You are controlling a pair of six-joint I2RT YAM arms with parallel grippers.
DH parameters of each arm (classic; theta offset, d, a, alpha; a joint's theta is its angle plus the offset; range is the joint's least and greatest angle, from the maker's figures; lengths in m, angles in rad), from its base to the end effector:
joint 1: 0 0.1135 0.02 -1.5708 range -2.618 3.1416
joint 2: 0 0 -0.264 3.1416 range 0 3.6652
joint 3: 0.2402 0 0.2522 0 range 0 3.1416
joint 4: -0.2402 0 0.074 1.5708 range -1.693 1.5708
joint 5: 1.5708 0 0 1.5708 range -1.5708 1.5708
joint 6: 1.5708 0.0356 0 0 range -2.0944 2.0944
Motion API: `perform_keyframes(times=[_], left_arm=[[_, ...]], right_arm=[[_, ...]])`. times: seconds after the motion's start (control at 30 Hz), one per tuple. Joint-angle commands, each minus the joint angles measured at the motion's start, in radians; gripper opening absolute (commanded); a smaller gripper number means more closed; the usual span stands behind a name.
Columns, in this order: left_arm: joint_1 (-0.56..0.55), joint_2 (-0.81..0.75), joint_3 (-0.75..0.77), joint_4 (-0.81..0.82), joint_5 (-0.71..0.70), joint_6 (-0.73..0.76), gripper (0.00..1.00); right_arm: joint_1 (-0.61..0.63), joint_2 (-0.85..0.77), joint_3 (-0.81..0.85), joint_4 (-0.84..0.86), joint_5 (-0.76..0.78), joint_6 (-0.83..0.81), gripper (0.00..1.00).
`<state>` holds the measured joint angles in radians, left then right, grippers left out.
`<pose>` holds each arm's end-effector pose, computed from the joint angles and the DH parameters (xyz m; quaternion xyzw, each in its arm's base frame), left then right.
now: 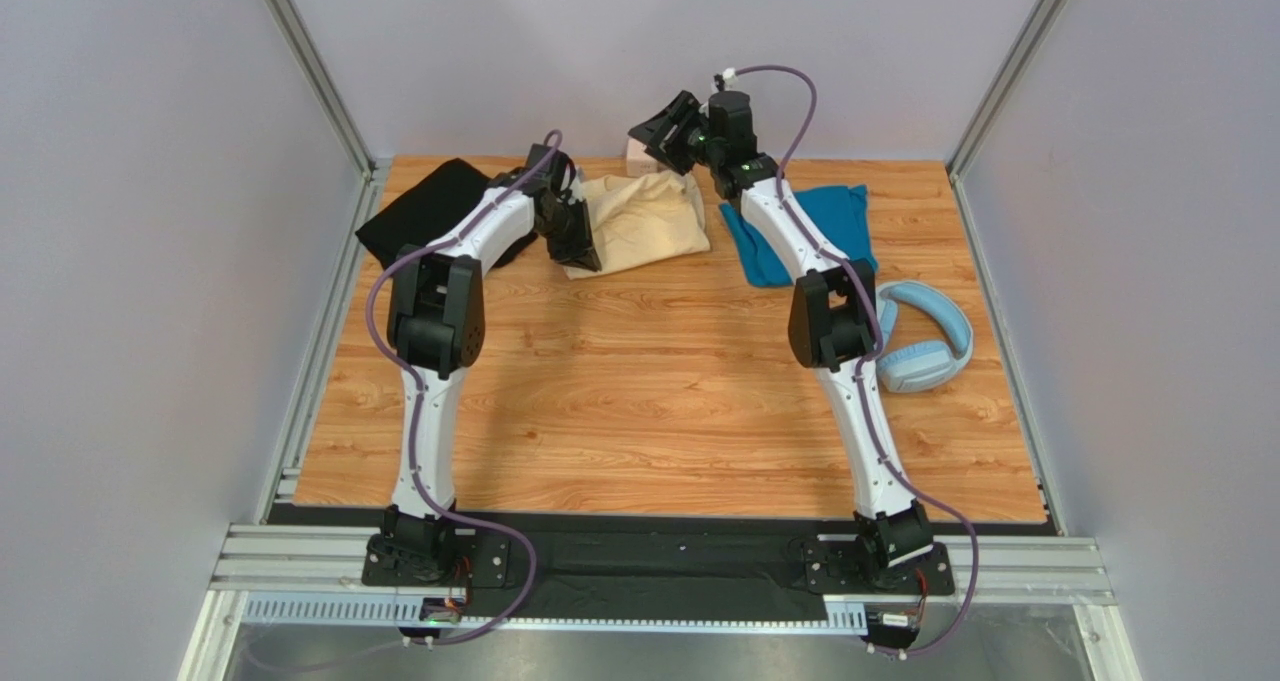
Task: Fold and stack the t-shirts
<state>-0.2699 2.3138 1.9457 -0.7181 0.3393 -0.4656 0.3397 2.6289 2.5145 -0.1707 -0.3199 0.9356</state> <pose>0.4776 -0.1444 0.1806 -0.0532 0.9562 -0.2380 0.1618 0.5655 0.2117 0.2443 0.1407 0.7834 0.4547 0.3996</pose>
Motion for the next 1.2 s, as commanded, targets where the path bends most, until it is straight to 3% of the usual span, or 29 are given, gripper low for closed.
perform_keyframes(times=[0.0,0.3,0.5,0.8,1.07,1.17], left_arm=[[-0.006,0.002,0.088,0.0,-0.009,0.016,0.17],[-0.006,0.131,0.311,0.016,-0.043,-0.054,0.19],[-0.005,0.185,0.346,0.051,-0.123,-0.091,0.19],[0.001,0.19,0.371,0.104,-0.215,-0.11,0.19],[0.032,0.185,0.398,0.154,-0.212,-0.13,0.2],[0.032,0.171,0.391,0.154,-0.209,-0.122,0.2]], right_arm=[[-0.018,-0.013,-0.014,0.056,-0.017,0.012,0.57],[-0.025,-0.234,-0.292,0.016,-0.157,-0.076,0.5],[-0.024,-0.285,-0.39,-0.046,-0.257,-0.144,0.49],[-0.031,-0.421,-0.543,-0.036,-0.287,-0.205,0.51],[-0.001,-0.304,-0.548,-0.012,-0.286,-0.192,0.49],[0.025,-0.175,-0.397,-0.061,-0.298,-0.189,0.49]])
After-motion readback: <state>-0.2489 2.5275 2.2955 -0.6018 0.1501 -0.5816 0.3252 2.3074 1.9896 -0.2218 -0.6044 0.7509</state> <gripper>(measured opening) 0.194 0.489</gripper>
